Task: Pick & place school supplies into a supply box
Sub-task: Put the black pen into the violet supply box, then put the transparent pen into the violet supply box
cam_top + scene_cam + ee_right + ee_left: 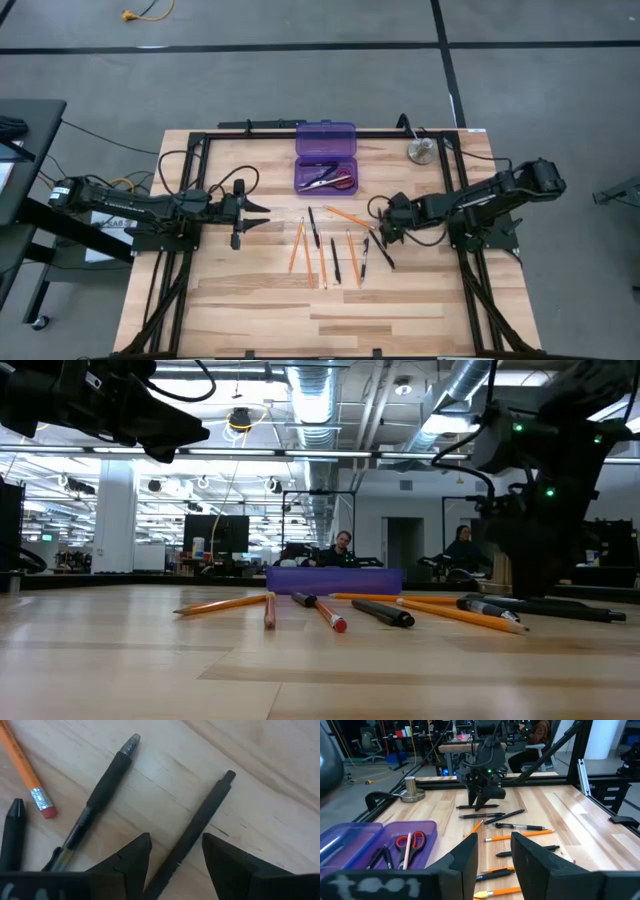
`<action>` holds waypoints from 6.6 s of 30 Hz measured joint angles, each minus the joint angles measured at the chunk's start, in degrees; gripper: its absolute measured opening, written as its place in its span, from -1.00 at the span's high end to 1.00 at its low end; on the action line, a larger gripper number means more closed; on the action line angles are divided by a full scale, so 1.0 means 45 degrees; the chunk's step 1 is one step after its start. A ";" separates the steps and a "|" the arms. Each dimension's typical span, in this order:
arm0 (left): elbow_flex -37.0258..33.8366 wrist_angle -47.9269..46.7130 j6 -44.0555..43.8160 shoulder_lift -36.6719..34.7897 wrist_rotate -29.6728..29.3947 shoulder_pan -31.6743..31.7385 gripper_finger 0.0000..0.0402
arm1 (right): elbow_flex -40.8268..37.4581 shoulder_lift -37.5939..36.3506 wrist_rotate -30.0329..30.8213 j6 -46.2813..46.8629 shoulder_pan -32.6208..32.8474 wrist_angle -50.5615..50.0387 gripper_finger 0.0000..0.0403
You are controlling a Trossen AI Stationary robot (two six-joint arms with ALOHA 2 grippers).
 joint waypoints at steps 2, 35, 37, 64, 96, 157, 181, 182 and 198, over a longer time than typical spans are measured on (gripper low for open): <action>0.0000 -0.0005 0.0010 0.0000 -0.0001 0.0000 0.47 | 0.0021 0.0139 -0.0114 0.0030 -0.0104 -0.0021 0.10; 0.0005 -0.0353 0.0097 0.0005 0.0069 0.0000 0.47 | 0.3809 0.0104 0.0474 -0.3824 -0.2144 -0.2342 0.98; 0.0005 -0.0354 0.0092 0.0005 0.0073 0.0000 0.47 | 0.4458 0.0114 0.0477 -0.4969 -0.2606 -0.2270 0.98; 0.0005 -0.0272 -0.0319 0.0000 0.0058 -0.0005 0.47 | 1.2767 0.7513 -0.0971 -1.4824 -0.4694 -0.1347 0.77; 0.0012 -0.0749 0.1797 0.0000 -0.2424 0.0475 0.47 | 0.8366 0.1547 -0.0248 -0.4409 -0.2036 -0.5250 0.60; 0.0015 -0.1593 -0.1039 0.0000 -0.0502 0.1336 0.47 | 0.4679 0.2684 -0.0982 0.0554 -0.1173 -0.2595 0.25; 0.0010 -0.1699 -0.0907 -0.0001 -0.0510 0.1331 0.47 | 0.2705 0.2654 -0.1289 0.0986 -0.1527 -0.0317 0.72; 0.0010 -0.1699 -0.0945 0.0000 -0.0510 0.1331 0.47 | 0.2705 0.2654 -0.1220 0.0981 -0.1527 -0.0317 0.79; 0.0005 -0.2222 -0.1049 0.0000 -0.0216 0.1331 0.47 | 0.5557 0.2471 0.0255 -0.2502 -0.2986 -0.2462 0.97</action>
